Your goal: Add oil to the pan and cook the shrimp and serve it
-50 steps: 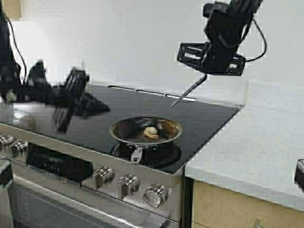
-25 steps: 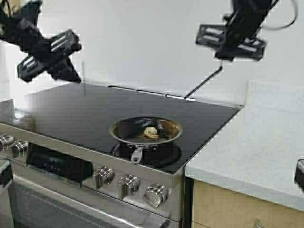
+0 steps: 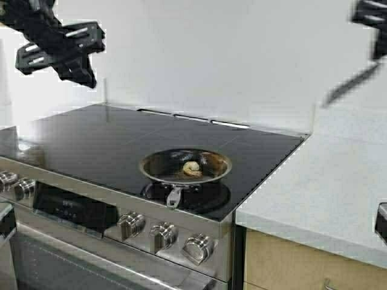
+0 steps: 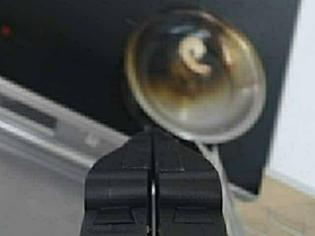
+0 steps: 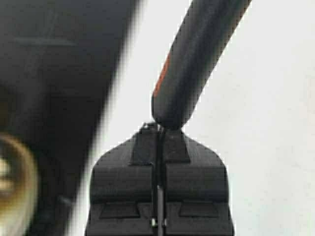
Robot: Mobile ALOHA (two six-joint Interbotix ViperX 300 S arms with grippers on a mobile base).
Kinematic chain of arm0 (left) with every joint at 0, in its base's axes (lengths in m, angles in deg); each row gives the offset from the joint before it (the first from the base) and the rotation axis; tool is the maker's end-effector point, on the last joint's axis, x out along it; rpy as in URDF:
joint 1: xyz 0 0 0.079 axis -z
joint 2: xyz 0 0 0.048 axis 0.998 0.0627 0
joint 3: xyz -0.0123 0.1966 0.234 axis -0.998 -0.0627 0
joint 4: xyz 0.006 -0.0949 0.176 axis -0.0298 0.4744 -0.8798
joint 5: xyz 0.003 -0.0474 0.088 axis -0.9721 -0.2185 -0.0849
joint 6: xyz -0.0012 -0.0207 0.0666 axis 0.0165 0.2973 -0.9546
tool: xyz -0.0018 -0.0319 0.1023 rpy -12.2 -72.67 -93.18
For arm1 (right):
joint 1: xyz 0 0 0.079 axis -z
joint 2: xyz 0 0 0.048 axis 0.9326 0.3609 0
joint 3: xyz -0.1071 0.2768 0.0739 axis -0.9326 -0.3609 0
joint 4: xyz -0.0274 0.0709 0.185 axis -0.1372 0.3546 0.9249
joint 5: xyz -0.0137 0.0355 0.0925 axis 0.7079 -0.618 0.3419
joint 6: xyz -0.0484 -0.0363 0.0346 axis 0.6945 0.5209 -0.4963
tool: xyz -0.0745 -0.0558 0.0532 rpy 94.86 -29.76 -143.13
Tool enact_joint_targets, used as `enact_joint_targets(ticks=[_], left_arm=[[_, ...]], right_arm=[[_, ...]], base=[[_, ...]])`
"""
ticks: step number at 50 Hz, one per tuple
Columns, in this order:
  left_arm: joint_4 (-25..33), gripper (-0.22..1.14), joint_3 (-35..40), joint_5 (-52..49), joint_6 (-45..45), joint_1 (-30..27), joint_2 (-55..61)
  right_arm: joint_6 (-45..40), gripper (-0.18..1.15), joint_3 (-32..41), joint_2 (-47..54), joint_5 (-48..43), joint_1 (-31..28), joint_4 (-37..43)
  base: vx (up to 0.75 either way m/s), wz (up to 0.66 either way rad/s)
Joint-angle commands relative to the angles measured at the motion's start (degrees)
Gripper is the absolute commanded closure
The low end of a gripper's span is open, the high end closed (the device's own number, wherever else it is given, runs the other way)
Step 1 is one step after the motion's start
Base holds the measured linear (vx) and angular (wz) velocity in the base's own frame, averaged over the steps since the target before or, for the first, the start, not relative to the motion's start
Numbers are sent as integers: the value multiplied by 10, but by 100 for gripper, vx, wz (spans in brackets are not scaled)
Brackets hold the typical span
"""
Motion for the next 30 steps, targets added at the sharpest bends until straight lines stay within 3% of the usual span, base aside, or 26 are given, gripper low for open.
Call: enact_joint_targets(ticks=[1, 18, 30], left_arm=[[-4, 87, 11, -4, -1, 2, -14], [-4, 87, 19, -4, -1, 2, -14], [-4, 87, 18, -4, -1, 2, -12]], right_arm=[[-2, 90, 18, -14, 71, 83, -49], [-6, 90, 9, 47, 139, 207, -114], [-6, 90, 9, 111, 142, 241, -151]], base=[[0, 0], [0, 0], [0, 0]])
